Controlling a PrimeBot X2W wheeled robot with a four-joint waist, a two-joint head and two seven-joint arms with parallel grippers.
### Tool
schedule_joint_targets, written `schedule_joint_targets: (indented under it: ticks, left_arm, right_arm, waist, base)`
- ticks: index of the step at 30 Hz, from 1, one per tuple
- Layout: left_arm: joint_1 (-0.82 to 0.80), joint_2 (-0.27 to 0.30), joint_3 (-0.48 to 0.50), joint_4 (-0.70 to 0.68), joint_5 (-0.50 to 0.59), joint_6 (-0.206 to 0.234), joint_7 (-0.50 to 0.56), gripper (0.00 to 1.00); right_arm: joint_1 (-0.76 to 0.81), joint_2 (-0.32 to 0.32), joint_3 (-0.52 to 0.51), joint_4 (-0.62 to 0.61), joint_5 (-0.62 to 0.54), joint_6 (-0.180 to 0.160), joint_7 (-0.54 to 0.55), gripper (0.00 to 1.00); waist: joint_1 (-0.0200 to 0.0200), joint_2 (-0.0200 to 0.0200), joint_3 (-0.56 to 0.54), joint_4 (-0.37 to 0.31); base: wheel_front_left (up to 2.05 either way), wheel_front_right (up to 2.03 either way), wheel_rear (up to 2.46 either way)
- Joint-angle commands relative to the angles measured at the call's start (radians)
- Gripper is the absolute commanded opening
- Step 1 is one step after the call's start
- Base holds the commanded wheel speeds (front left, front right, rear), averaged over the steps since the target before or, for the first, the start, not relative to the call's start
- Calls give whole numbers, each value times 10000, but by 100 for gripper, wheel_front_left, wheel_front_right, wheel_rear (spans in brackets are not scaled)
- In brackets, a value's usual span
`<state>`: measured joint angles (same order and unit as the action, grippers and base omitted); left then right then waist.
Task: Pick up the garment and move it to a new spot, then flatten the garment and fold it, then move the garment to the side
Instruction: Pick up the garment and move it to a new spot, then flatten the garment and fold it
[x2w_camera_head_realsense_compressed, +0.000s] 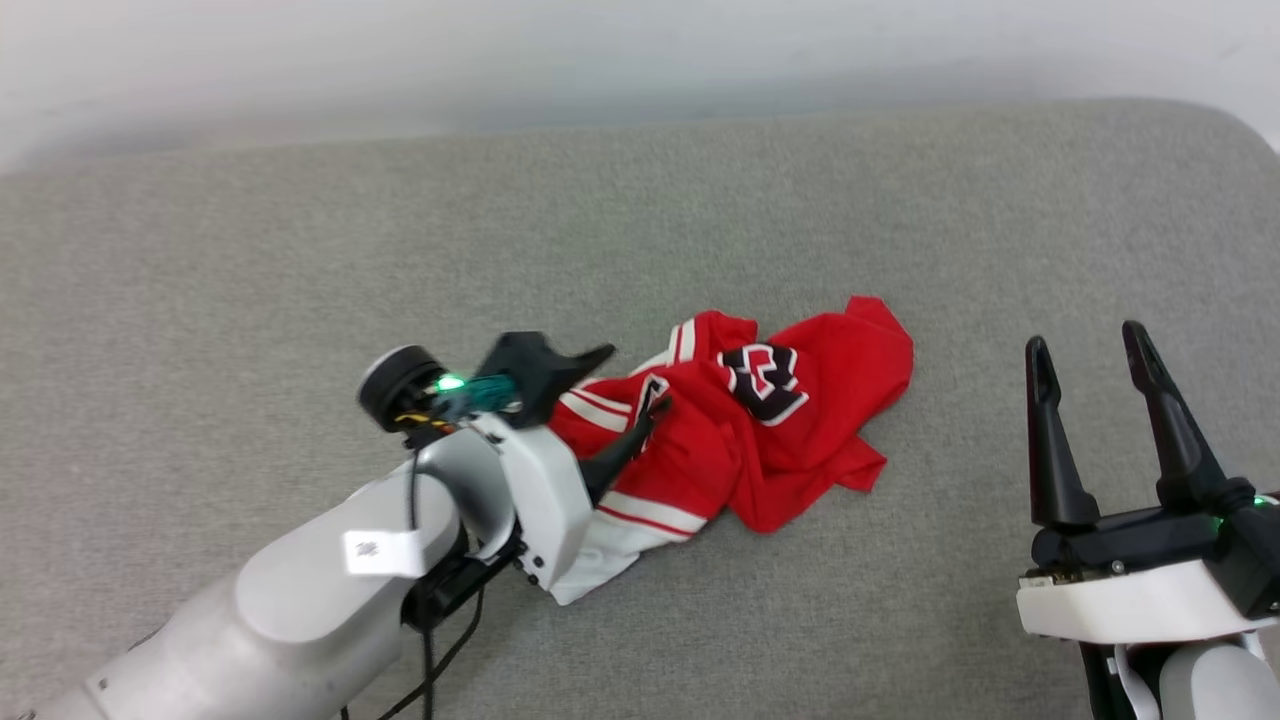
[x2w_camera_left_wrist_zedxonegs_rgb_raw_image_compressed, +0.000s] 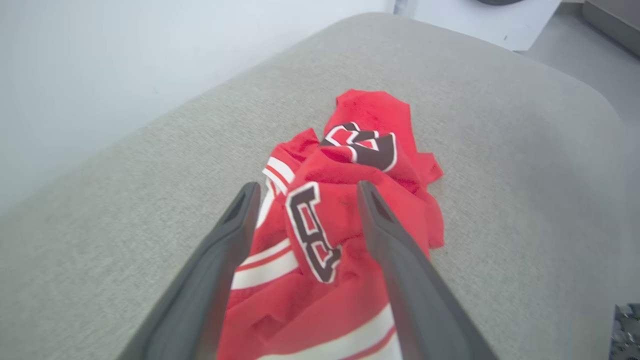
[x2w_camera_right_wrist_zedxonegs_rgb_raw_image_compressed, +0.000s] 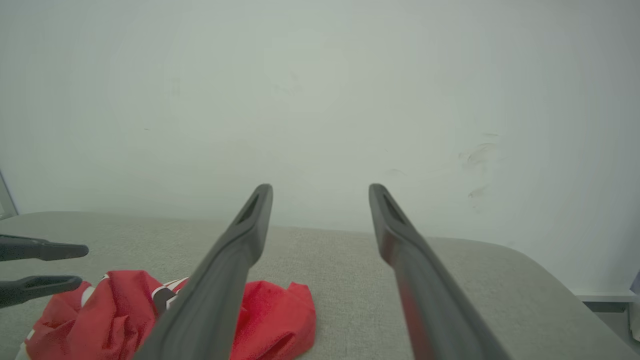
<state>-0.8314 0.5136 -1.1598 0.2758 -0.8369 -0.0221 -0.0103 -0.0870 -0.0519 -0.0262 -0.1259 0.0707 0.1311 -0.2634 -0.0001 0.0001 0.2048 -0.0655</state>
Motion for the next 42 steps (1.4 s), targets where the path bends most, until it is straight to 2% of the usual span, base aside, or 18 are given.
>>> schedule_joint_targets:
  ticks: [1, 4, 7, 10, 13, 16, 18, 23, 28, 33, 39, 42]
  left_arm:
    - [305, 125, 227, -84, 94, 348, -549, 100]
    - [890, 306, 767, -195, 60, 1111, -1701, 100]
    - [1499, 524, 1446, -281, 66, 1919, -2357, 100]
    - [2218, 696, 2208, -449, 356, 2683, -2541, 100]
    - [3101, 686, 3475, -1107, 1097, 3357, -2563, 100]
    - [4242, 497, 4833, -1721, 1946, 3883, -2548, 100]
    - [5025, 256, 5711, -2057, 2442, 4084, -2550, 100]
    - [6822, -590, 7653, -2581, 3809, 4132, -2550, 100]
    - [8156, -1511, 9022, -2821, 5109, 3721, -2551, 100]
    - [8859, -2296, 9933, -2803, 5906, 2925, -2552, 100]
    - [9128, -2901, 10355, -2421, 6710, 1858, -2552, 100]
    - [9214, -3199, 10565, -2274, 6956, 1528, -2553, 100]
  right_arm:
    - [146, 29, 0, 31, -26, -7, -28, 100]
    - [368, 27, -58, 85, 16, -7, -27, 100]
    - [561, 29, -49, 134, 64, -7, -27, 100]
    - [755, 27, -56, 210, 94, -7, -27, 100]
    - [904, 26, -106, 280, 154, -7, -27, 100]
    - [1016, 27, -137, 417, 201, -7, -27, 100]
    - [1103, 26, -157, 533, 200, -7, -27, 100]
    - [1308, 26, -180, 856, 313, -7, -27, 100]
    - [1476, 26, -183, 1158, 422, -7, -27, 100]
    - [1636, 25, -138, 1414, 531, -7, -27, 100]
    - [1812, 25, -33, 1594, 547, -7, -27, 100]
    - [1876, 25, 1, 1647, 600, -7, -27, 100]
  waist:
    - [1, -1, -350, 207]
    - [1, -1, -650, 383]
    - [1, -1, -886, 540]
    - [1, -1, -1071, 684]
    - [1, -1, -1218, 836]
    - [1, -1, -1330, 959]
    - [1, -1, -1411, 1004]
    - [1, -1, -1649, 1068]
    - [1, -1, -1855, 1063]
    - [1, -1, -1966, 1046]
    - [1, -1, -2020, 1023]
    - [1, -1, -2036, 996]
  base:
    - [0, 0, 0]
    - [0, 0, 0]
    - [0, 0, 0]
    - [0, 0, 0]
    - [0, 0, 0]
    - [0, 0, 0]
    - [0, 0, 0]
    - [0, 0, 0]
    - [0, 0, 0]
    - [0, 0, 0]
    - [0, 0, 0]
    - [0, 0, 0]
